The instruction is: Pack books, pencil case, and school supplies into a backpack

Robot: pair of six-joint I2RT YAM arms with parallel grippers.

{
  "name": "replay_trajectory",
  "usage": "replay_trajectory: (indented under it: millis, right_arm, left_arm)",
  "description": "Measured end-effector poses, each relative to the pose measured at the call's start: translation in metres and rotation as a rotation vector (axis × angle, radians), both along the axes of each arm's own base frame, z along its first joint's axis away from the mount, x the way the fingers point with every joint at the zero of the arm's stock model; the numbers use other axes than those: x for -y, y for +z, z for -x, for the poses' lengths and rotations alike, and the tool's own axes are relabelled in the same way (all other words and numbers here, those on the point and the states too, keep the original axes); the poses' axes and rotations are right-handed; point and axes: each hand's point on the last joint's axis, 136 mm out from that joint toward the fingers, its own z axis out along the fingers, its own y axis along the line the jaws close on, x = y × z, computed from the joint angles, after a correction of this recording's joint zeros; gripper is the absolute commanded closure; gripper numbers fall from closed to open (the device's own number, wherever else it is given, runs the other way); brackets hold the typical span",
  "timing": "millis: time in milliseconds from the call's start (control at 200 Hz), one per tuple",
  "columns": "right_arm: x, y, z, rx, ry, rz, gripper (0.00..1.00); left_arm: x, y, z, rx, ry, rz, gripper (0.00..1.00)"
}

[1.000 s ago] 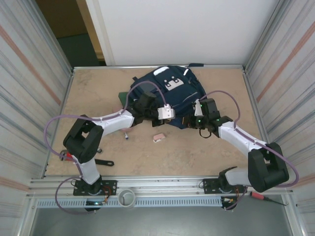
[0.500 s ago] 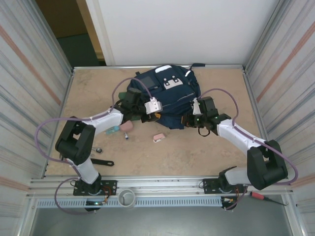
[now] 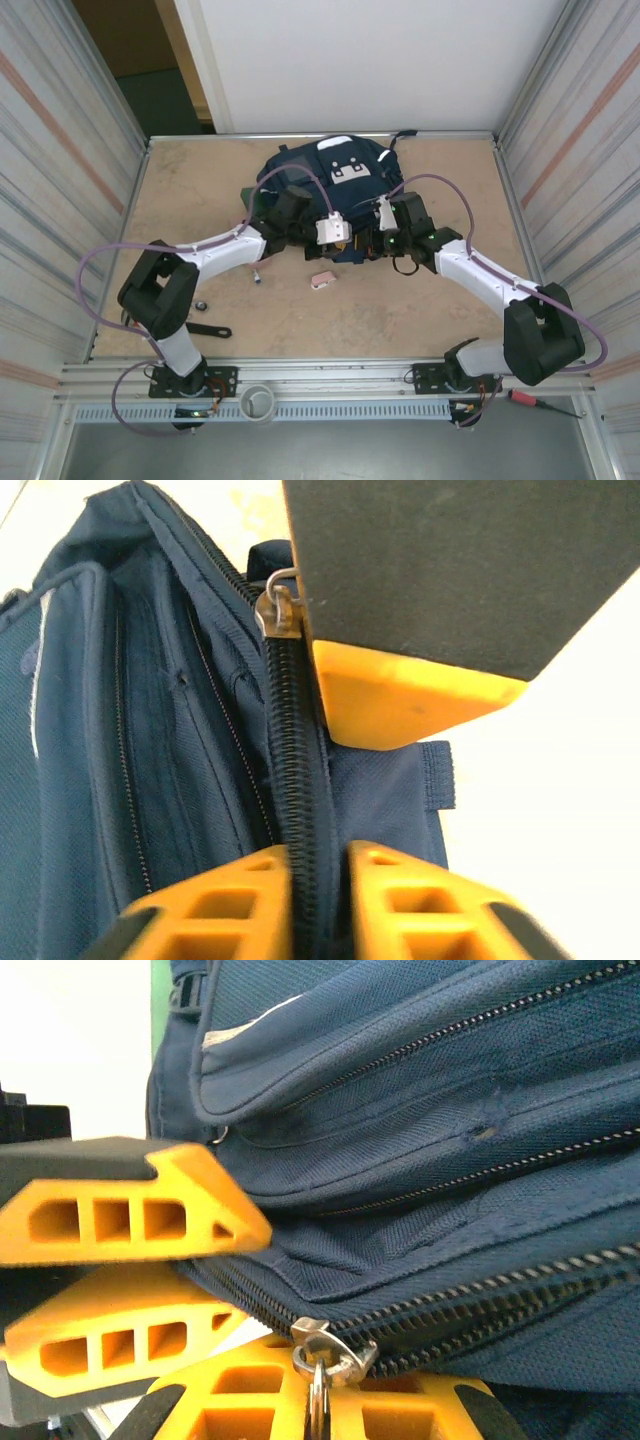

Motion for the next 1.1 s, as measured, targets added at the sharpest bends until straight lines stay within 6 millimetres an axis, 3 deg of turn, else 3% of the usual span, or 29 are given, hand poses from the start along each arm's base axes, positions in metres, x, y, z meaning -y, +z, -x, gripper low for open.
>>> replay_trajectory:
  millis: [90, 286, 346, 451, 531, 736, 837, 992, 1097]
  right_arm:
    - [0.009, -0.001, -0.004, -0.012, -0.016, -0.012, 1.0]
    - [0.052, -0.02, -0.018, -0.059, -0.113, -0.026, 1.0]
    - [0.047, -0.022, -0.015, -0.063, -0.093, -0.04, 1.0]
    - [0.039, -0.023, -0.012, -0.052, -0.073, -0.027, 1.0]
    - [0.033, -0.026, -0.01, -0.059, -0.06, -0.016, 1.0]
    - [0.01, -0.015, -0.005, -0.044, -0.008, -0.032, 1.0]
    - [-0.002, -0.007, -0.002, -0.03, 0.019, -0.049, 1.0]
    - [-0.004, -0.006, 0.0, -0.032, 0.025, -0.048, 1.0]
    - [0.006, -0.009, -0.002, -0.05, 0.008, -0.045, 1.0]
  left_arm:
    - [-0.004, 0.003, -0.004, -0.009, -0.001, 0.022, 0.97]
    - [-0.026, 0.003, -0.017, -0.054, 0.035, 0.084, 0.97]
    - [-0.031, 0.0, -0.018, -0.073, 0.045, 0.093, 0.91]
    - [-0.038, 0.0, -0.021, -0.099, 0.069, 0.099, 0.64]
    - [-0.041, 0.004, -0.023, -0.102, 0.092, 0.1, 0.52]
    - [-0.016, 0.011, -0.002, -0.057, 0.04, 0.074, 0.46]
    - [0.001, 0.01, 0.007, -0.053, 0.003, 0.049, 0.51]
    - [0.007, 0.009, 0.003, -0.029, -0.004, 0.027, 0.88]
    - [0.002, 0.01, -0.003, -0.024, 0.0, 0.035, 0.96]
